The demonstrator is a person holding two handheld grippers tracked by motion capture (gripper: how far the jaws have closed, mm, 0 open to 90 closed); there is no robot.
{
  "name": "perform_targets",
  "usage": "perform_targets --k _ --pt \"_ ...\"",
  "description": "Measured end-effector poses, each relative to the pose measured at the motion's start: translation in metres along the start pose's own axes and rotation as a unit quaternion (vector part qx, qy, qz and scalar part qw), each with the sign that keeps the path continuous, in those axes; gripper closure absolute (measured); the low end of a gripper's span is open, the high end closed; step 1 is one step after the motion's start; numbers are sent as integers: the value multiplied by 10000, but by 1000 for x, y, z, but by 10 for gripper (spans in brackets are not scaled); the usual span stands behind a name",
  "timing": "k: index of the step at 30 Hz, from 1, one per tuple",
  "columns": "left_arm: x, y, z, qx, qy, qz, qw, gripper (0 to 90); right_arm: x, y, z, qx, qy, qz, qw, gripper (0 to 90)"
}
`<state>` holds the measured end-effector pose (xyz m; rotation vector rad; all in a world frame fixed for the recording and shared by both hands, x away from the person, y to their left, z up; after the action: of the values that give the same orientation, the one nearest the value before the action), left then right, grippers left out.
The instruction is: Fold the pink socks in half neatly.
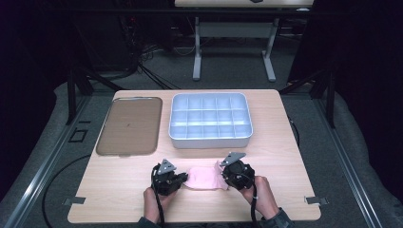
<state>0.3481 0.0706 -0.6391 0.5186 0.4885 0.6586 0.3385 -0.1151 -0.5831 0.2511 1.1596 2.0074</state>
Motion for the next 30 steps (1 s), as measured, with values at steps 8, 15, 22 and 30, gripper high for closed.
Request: perform_targets --k 8,15,22,30 --pt "1 0 0 5 78 -52 10000 855 17 -10 16 -108 37 473 9988 811" --pt "1 0 0 4 71 -46 10000 854 24 -19 25 -177 22 697 9974 812" --pt "1 0 0 15 65 -10 10000 855 37 -29 36 -270 79 838 9961 811" --pt "1 0 0 17 67 -19 10000 855 50 -38 47 -283 230 981 9945 811"
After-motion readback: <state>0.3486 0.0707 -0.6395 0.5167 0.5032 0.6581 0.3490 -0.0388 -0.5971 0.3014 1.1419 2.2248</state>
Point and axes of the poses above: each handheld gripper's, and its own axes: y roughly backward along the jaws, z roughly out of its top, x roughly to its left, the point moved 8 cm from there along -y, roughly forward along the jaws, and after that the axes turned 5 degrees about -z, right-handed, at the moved point
